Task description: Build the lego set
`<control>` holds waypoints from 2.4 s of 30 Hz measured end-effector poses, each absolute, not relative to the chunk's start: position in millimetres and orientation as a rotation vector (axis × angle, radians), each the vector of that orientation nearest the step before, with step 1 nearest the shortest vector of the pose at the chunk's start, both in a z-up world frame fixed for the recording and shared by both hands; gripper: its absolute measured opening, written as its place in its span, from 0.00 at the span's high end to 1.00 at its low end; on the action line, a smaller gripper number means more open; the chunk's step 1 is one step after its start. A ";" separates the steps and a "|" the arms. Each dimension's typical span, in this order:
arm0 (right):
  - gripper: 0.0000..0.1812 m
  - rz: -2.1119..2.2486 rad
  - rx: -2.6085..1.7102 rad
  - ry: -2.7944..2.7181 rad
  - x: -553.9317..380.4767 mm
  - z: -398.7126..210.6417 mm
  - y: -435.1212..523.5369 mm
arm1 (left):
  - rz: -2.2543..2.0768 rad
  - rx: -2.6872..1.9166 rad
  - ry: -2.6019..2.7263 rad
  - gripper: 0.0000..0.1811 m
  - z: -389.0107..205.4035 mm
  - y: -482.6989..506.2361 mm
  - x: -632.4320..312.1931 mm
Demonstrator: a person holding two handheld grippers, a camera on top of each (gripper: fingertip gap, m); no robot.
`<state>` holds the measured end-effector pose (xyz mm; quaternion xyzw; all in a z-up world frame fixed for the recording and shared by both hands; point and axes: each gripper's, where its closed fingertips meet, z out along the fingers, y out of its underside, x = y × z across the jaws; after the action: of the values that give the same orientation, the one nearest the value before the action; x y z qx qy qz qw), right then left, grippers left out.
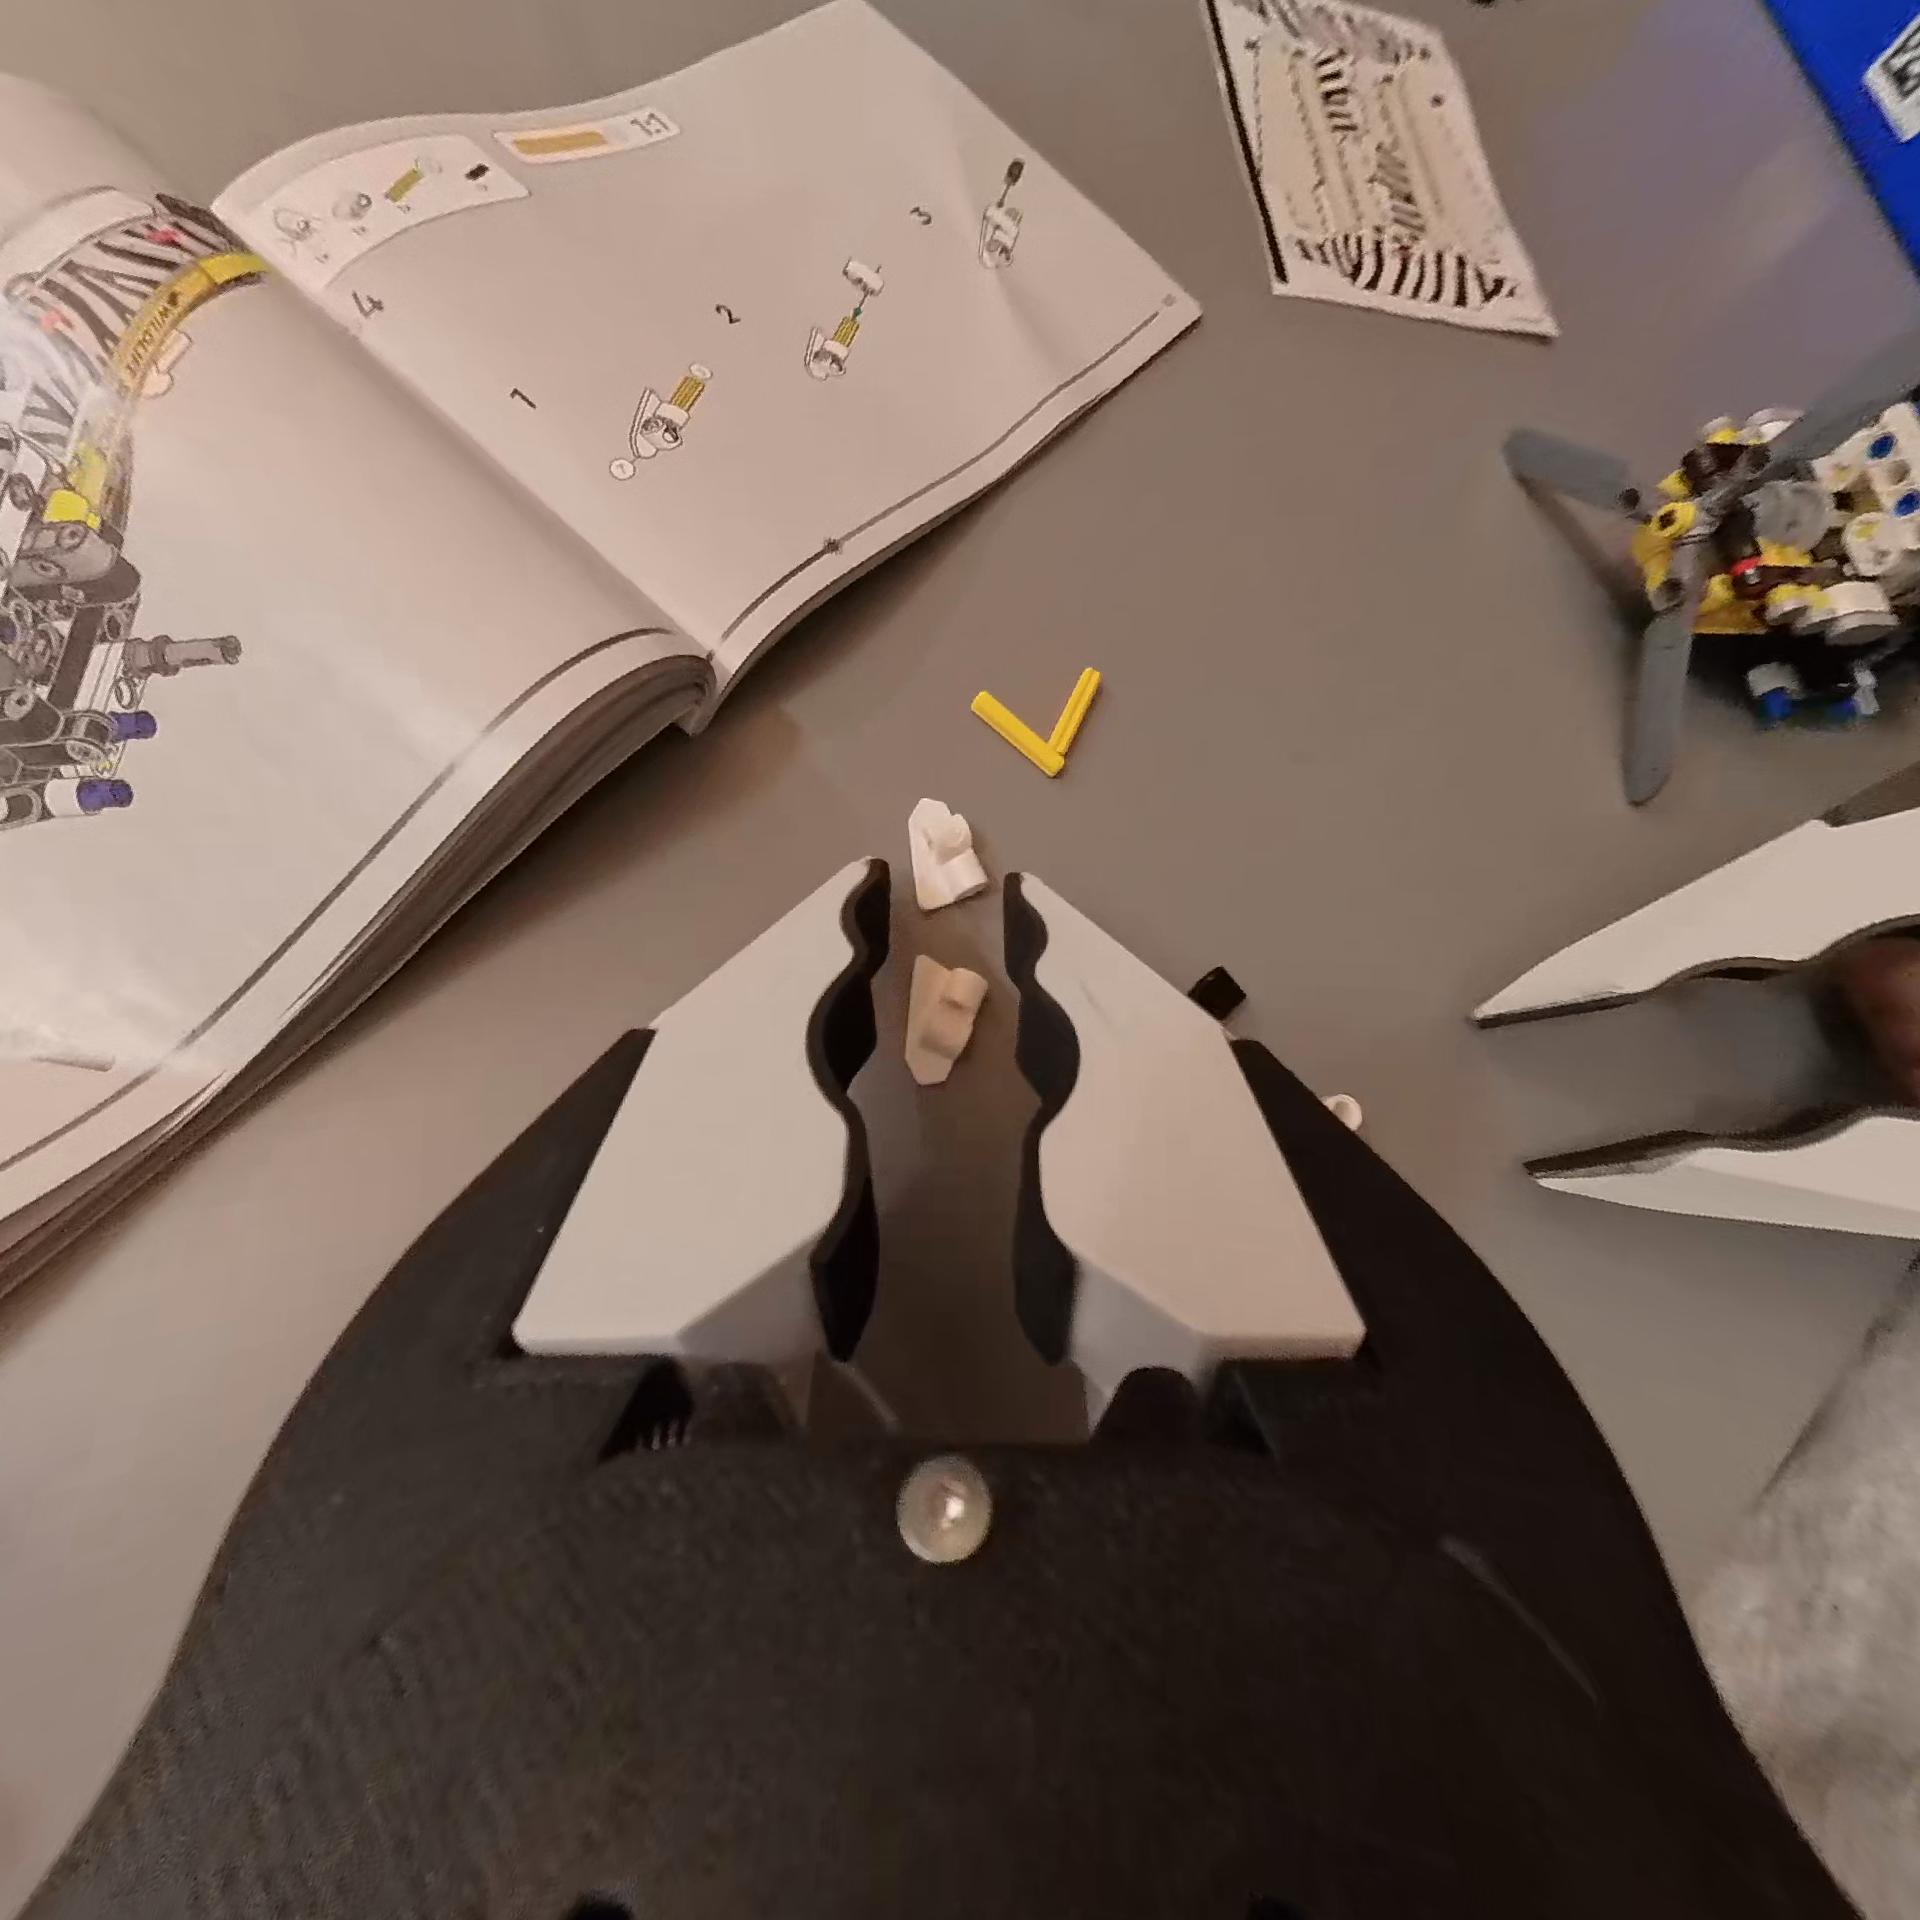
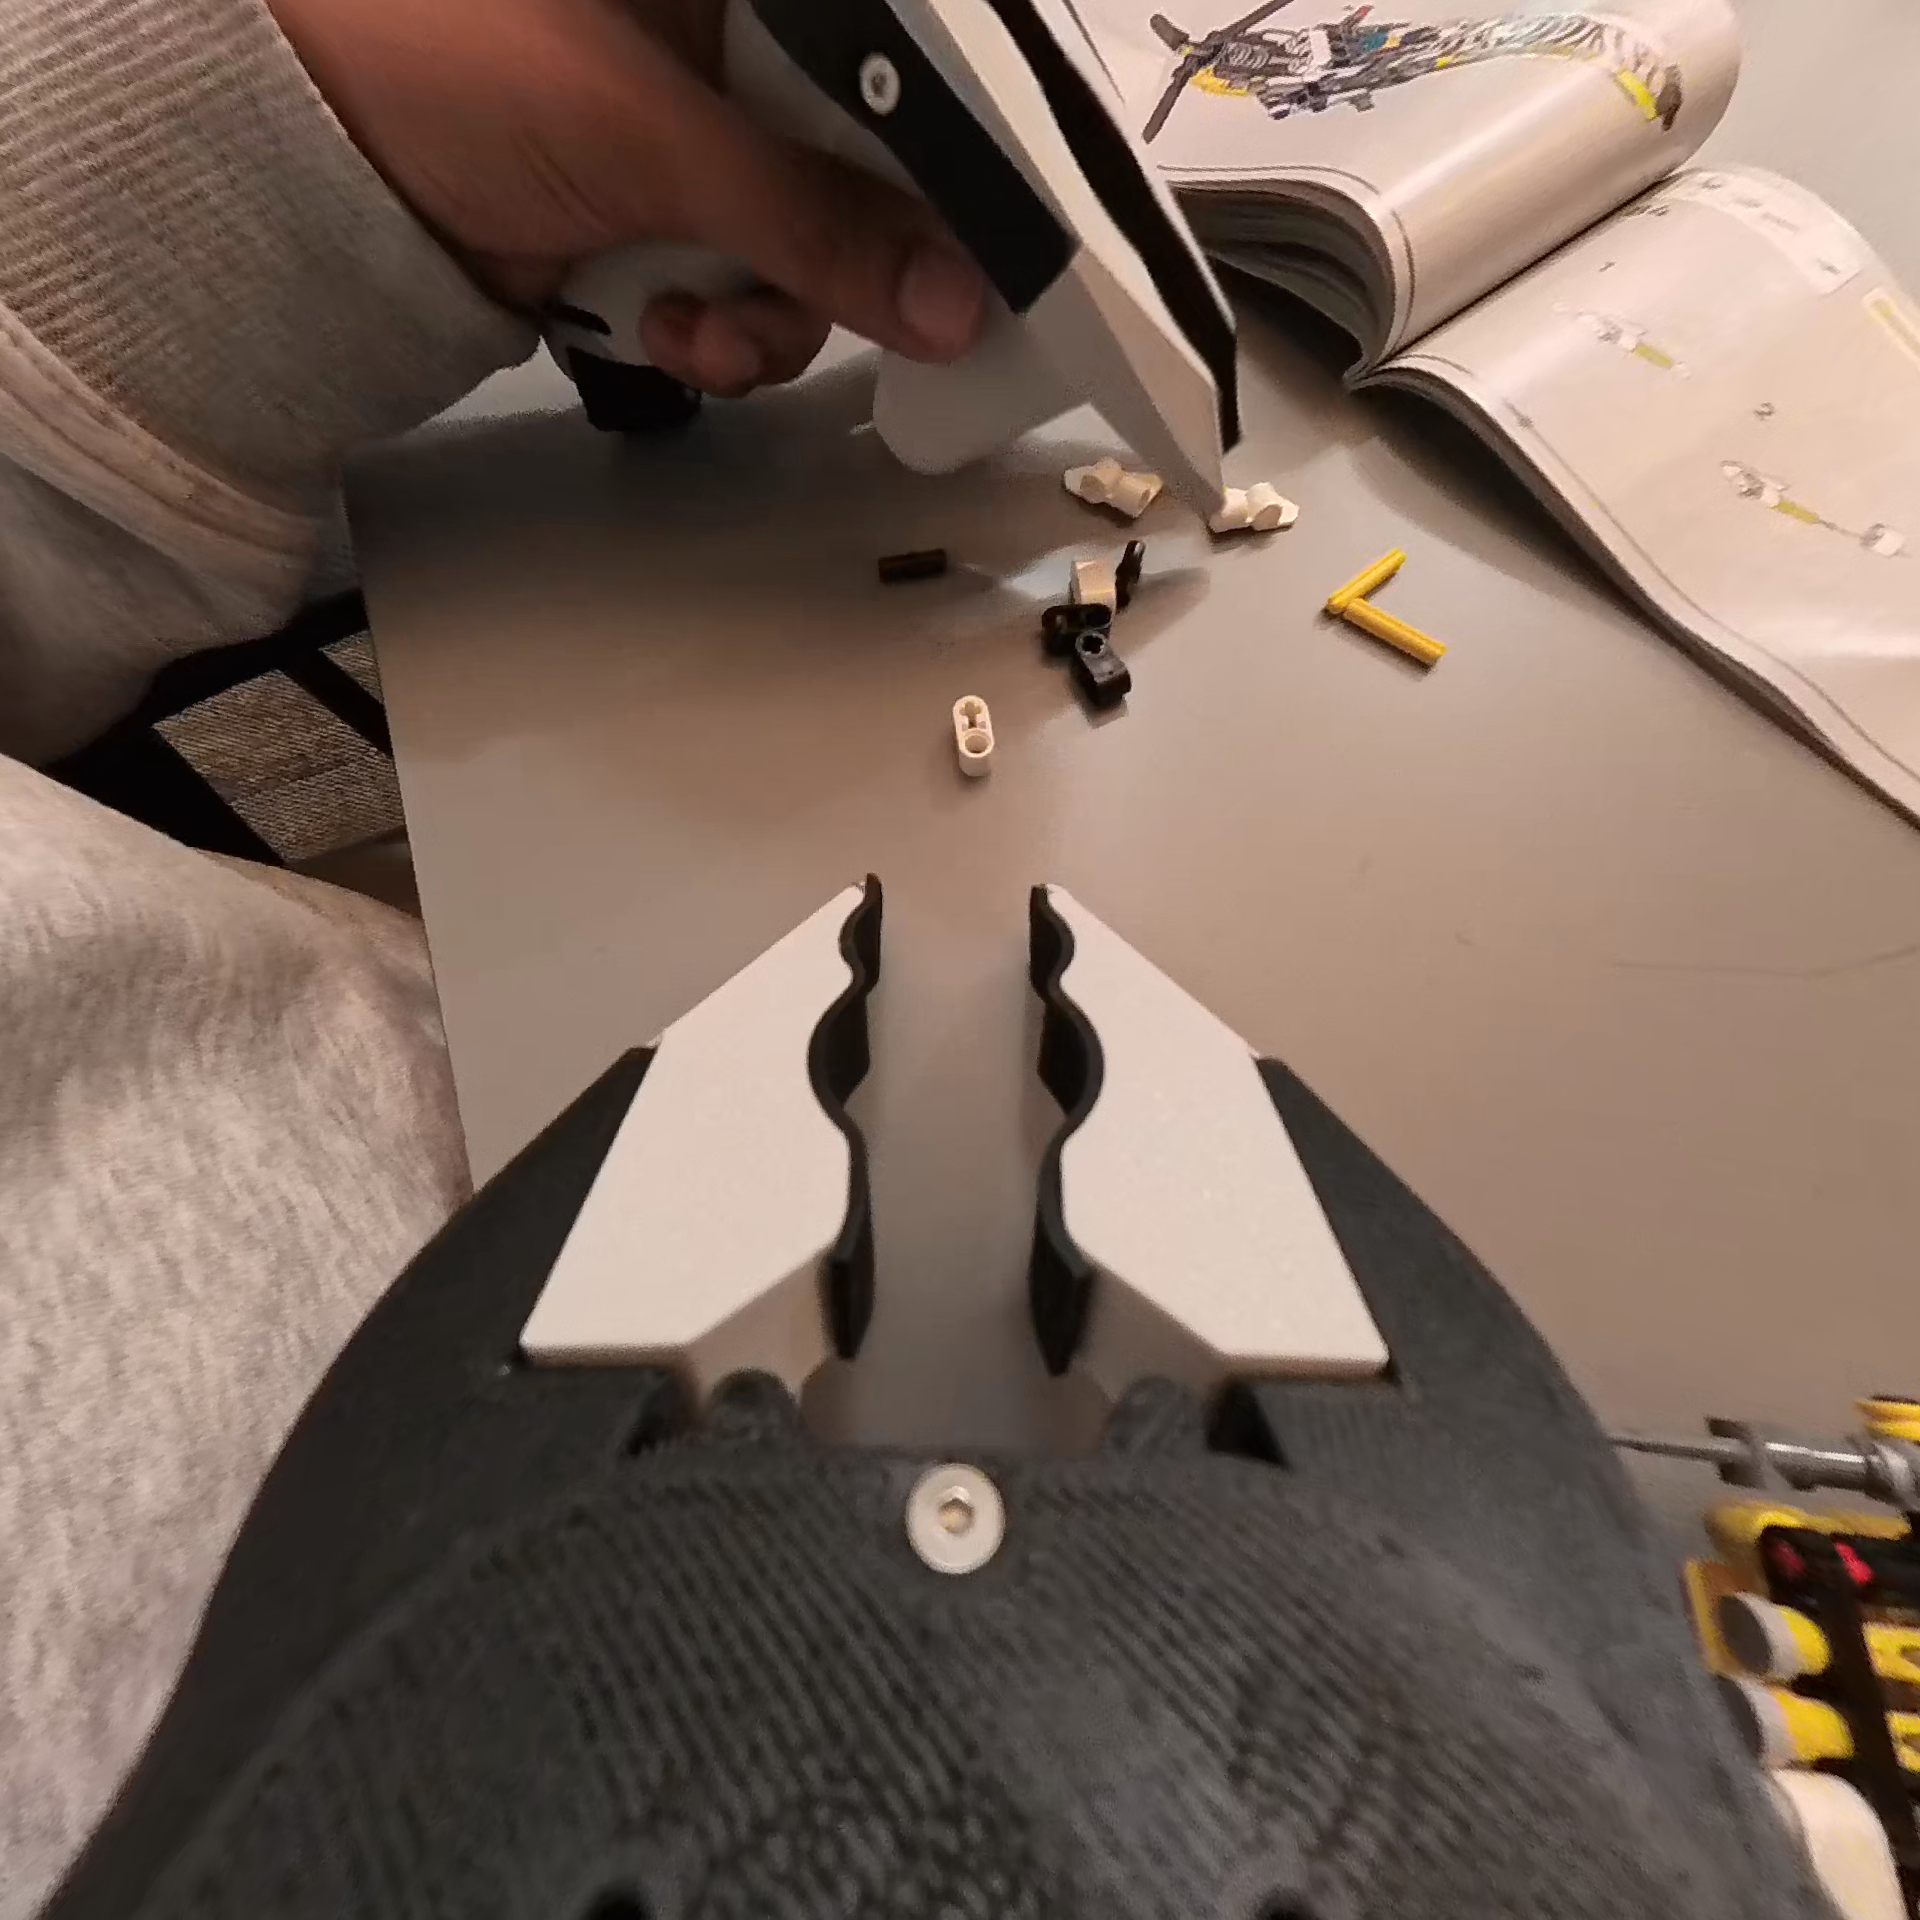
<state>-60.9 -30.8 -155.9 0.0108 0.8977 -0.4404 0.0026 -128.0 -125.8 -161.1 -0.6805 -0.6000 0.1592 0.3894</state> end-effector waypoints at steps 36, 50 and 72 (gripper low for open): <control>0.85 -1.373 0.031 2.812 -60.1 -156.8 -31.1 | 0.426 -1.754 -1.513 1.00 -157.5 -130.6 -121.2; 0.85 -1.378 0.029 2.813 -60.1 -156.5 -31.3 | 0.338 -1.892 -1.417 0.95 -164.7 -109.0 -114.7; 0.82 -1.725 0.211 2.653 -79.7 -104.3 -18.6 | 0.142 -1.517 -1.294 1.00 -109.5 -61.2 -112.8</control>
<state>-79.7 -18.6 -104.3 0.0664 0.8364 -0.5439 -0.0148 -112.8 -61.2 -109.5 -0.6385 -0.5446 0.0596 0.5406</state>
